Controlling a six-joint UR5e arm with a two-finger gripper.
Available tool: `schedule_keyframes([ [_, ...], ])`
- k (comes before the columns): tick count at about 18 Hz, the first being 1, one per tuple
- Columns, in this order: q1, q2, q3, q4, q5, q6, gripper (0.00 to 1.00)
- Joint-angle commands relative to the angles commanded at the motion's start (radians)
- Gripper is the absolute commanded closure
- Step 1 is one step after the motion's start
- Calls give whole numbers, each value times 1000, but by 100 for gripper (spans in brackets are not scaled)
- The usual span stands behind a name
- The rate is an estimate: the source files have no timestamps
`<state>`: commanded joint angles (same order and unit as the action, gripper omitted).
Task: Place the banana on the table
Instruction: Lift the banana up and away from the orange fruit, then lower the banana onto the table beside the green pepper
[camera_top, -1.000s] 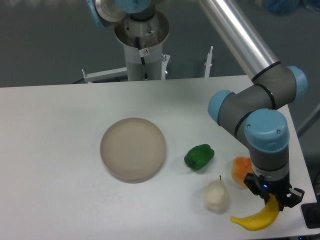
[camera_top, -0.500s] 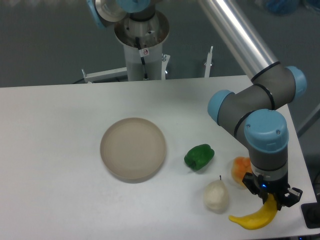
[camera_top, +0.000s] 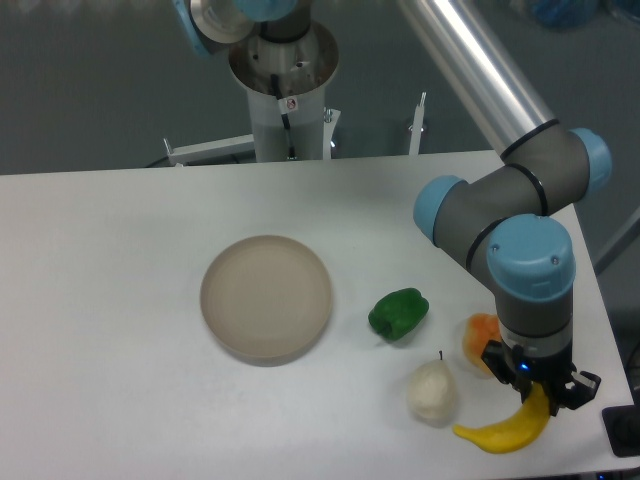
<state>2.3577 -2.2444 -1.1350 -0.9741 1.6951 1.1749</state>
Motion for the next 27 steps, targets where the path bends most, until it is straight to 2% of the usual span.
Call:
schedule_keyframes([
  [3,2,60,-58,-5,-14,12,66],
  [5,14,109,-106,-32,-14,51,66],
  [9,55,207,-238,-45,-17,155,66],
  [14,168,301,-391,-37,-90,362,66],
  [17,231,330,-454,-34,-123,495,66],
  [20,262,335,-503,-32,-123,569,66],
  [22,264,335,-552,-28,-121,566,66],
  [27,268,327,-606,-20,-123,546,66],
])
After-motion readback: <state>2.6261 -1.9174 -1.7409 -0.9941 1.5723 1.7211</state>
